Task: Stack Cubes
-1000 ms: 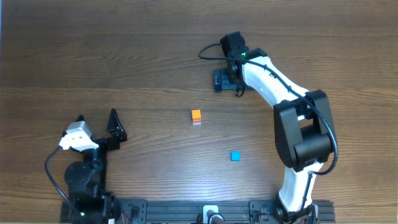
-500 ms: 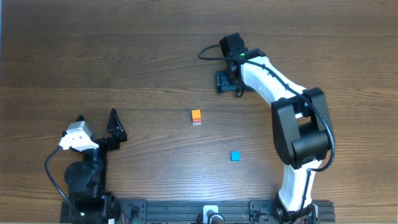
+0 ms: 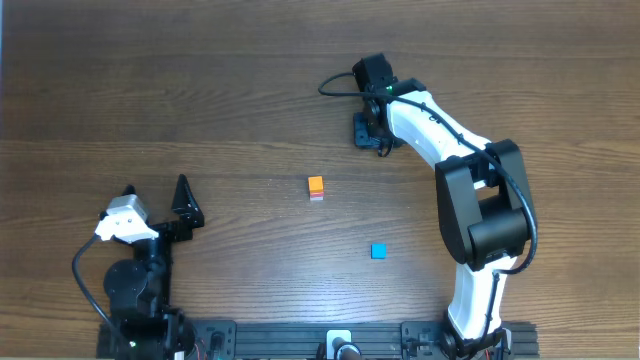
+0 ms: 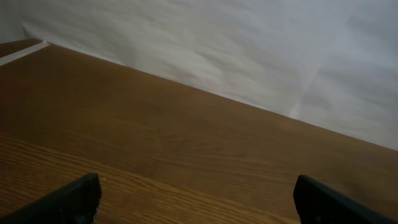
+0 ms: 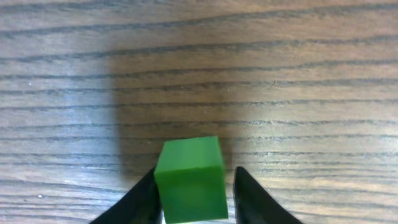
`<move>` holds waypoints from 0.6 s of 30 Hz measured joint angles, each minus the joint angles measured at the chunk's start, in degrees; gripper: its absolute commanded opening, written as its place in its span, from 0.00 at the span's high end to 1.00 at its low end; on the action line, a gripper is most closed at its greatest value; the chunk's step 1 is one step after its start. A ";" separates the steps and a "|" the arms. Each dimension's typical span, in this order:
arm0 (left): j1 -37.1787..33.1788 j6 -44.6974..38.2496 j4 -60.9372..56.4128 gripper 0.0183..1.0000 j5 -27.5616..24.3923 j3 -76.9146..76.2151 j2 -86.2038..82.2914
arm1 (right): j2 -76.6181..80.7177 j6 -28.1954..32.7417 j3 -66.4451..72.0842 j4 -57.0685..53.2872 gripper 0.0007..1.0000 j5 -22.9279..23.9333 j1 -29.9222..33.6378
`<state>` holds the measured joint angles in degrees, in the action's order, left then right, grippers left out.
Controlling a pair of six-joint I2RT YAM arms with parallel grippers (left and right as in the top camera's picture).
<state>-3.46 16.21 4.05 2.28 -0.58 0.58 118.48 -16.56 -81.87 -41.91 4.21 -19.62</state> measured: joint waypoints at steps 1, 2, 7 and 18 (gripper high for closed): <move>0.00 0.00 0.00 0.00 0.00 0.00 0.00 | 0.00 0.02 0.00 0.00 0.72 0.00 0.00; 0.00 0.00 0.00 0.00 0.00 0.00 0.00 | 0.00 0.07 0.00 -0.02 0.74 -0.04 0.00; 0.00 0.00 0.00 0.00 0.00 0.00 0.00 | 0.00 0.11 0.00 0.13 0.81 -0.20 0.00; 0.00 0.00 0.00 0.00 0.00 0.00 0.00 | 0.00 0.00 -1.22 -3.30 0.97 -1.44 0.00</move>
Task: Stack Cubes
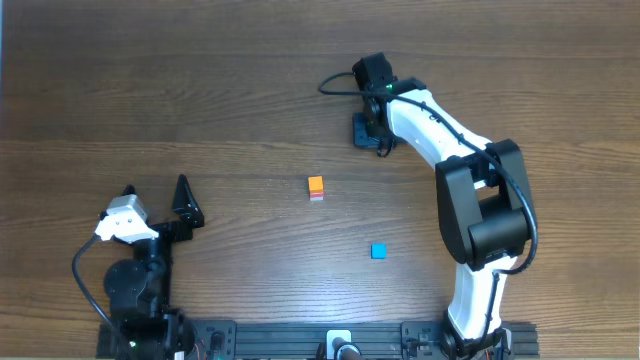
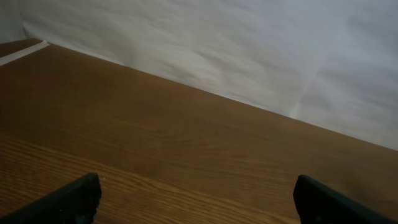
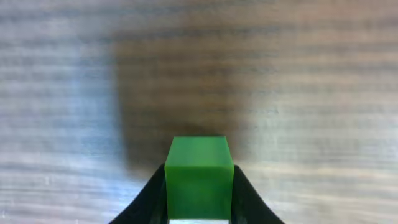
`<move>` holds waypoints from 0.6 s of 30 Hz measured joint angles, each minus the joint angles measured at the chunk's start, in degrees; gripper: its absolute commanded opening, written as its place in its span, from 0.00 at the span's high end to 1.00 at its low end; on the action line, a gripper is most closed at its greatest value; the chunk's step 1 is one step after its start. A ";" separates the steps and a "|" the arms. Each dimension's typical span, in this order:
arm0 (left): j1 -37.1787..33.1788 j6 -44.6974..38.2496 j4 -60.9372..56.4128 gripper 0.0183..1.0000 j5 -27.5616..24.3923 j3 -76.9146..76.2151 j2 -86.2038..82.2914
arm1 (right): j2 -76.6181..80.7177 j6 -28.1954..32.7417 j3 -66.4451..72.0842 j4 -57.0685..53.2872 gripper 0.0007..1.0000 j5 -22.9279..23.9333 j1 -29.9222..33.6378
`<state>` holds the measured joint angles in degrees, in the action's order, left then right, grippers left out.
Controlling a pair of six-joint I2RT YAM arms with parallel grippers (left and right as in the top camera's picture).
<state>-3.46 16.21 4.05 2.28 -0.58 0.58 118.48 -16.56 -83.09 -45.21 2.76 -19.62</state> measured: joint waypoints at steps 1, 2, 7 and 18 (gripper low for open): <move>0.00 0.00 0.00 0.00 0.00 0.00 0.00 | 0.00 -0.15 -0.85 -1.97 0.98 -0.04 0.00; 0.00 0.00 0.00 0.00 0.00 0.00 0.00 | 0.00 -0.20 -1.81 -4.02 0.99 -0.13 -0.02; 0.00 0.00 0.00 0.00 0.00 0.00 0.00 | -2.49 -0.59 -7.91 -13.75 0.99 -0.50 -0.50; 0.00 0.00 0.00 0.00 0.00 0.00 0.00 | -21.27 -5.60 -10.80 -21.33 0.99 -1.01 -13.14</move>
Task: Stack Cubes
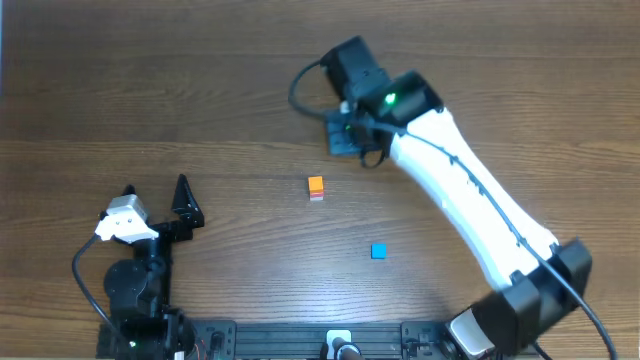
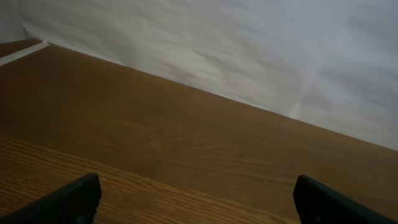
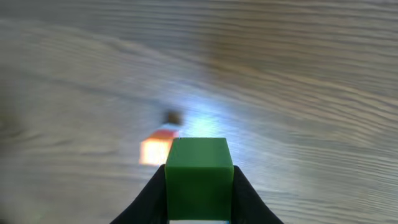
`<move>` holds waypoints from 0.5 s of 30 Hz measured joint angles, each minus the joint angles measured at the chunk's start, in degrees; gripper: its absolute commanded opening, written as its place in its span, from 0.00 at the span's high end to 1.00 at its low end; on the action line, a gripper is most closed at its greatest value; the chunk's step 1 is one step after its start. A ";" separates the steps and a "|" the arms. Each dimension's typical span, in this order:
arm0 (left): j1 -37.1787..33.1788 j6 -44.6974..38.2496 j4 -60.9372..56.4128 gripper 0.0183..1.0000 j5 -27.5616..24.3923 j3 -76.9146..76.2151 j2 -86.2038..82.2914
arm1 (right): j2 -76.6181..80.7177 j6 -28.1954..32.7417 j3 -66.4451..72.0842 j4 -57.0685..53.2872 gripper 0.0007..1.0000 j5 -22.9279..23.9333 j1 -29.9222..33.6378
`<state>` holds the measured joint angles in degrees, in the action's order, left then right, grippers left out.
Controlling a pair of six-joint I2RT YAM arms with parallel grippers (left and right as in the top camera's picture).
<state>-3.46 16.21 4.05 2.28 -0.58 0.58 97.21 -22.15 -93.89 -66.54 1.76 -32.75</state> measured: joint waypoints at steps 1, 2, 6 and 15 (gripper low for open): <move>0.00 0.00 0.00 0.00 0.02 0.00 0.00 | -0.55 -0.87 -0.17 -0.44 0.99 -0.17 -1.75; 0.00 0.00 0.00 0.00 0.00 0.00 0.00 | -0.61 -1.40 -0.24 -0.72 0.99 -0.17 -2.54; 0.00 0.00 0.00 0.00 0.00 0.00 0.00 | 0.02 -5.29 -0.24 -2.45 0.99 -0.07 -6.51; 0.00 0.00 0.00 0.00 0.02 0.00 0.00 | 4.57 -10.88 -0.24 -2.73 0.99 0.07 -9.70</move>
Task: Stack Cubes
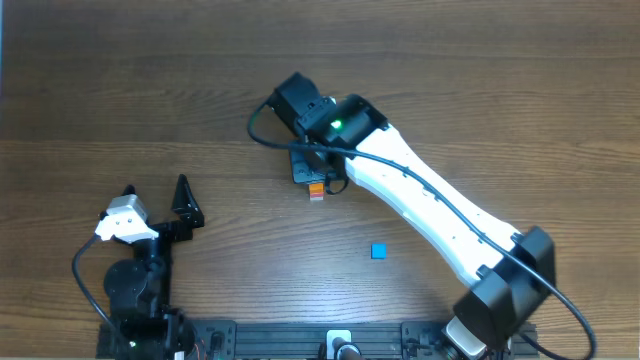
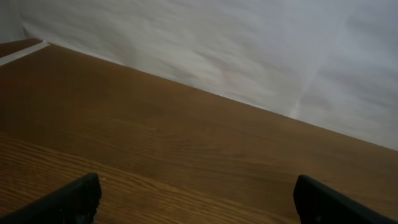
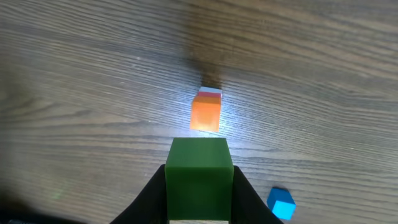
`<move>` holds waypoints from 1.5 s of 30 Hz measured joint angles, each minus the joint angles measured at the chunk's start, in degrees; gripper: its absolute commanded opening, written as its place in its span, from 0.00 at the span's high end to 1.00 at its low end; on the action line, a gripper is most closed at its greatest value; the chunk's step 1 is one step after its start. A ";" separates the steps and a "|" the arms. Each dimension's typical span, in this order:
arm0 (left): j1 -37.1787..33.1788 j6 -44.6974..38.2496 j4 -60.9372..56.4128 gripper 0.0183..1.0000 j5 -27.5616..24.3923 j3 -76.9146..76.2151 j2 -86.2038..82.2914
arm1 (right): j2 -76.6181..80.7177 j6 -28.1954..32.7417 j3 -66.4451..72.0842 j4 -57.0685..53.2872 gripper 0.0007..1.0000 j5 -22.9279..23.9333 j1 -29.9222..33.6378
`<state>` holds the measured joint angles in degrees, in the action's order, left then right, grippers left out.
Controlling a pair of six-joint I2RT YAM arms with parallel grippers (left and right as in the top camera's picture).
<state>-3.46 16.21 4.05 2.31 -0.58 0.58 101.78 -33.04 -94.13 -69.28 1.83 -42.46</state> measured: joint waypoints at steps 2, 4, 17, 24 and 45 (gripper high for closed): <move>0.00 0.00 0.00 0.00 0.00 0.00 0.00 | 1.68 -0.44 0.00 -0.26 0.99 -0.24 -0.13; 0.00 0.00 0.00 0.00 -0.02 0.00 0.00 | 3.37 -1.09 0.00 -0.68 0.99 -0.42 -0.22; 0.00 0.00 0.00 0.00 -0.02 0.00 0.00 | 7.39 -3.23 0.00 -0.79 0.99 -0.81 -0.74; 0.00 0.00 0.00 0.00 -0.02 0.00 0.00 | 8.15 -3.52 0.00 -0.44 0.99 -0.79 -0.94; 0.00 0.00 0.00 0.00 0.00 0.00 0.00 | 10.69 -4.72 0.02 0.31 0.99 0.96 -0.94</move>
<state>-3.46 16.21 4.05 2.31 -0.58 0.58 112.46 -37.76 -94.11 -68.97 2.79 -43.40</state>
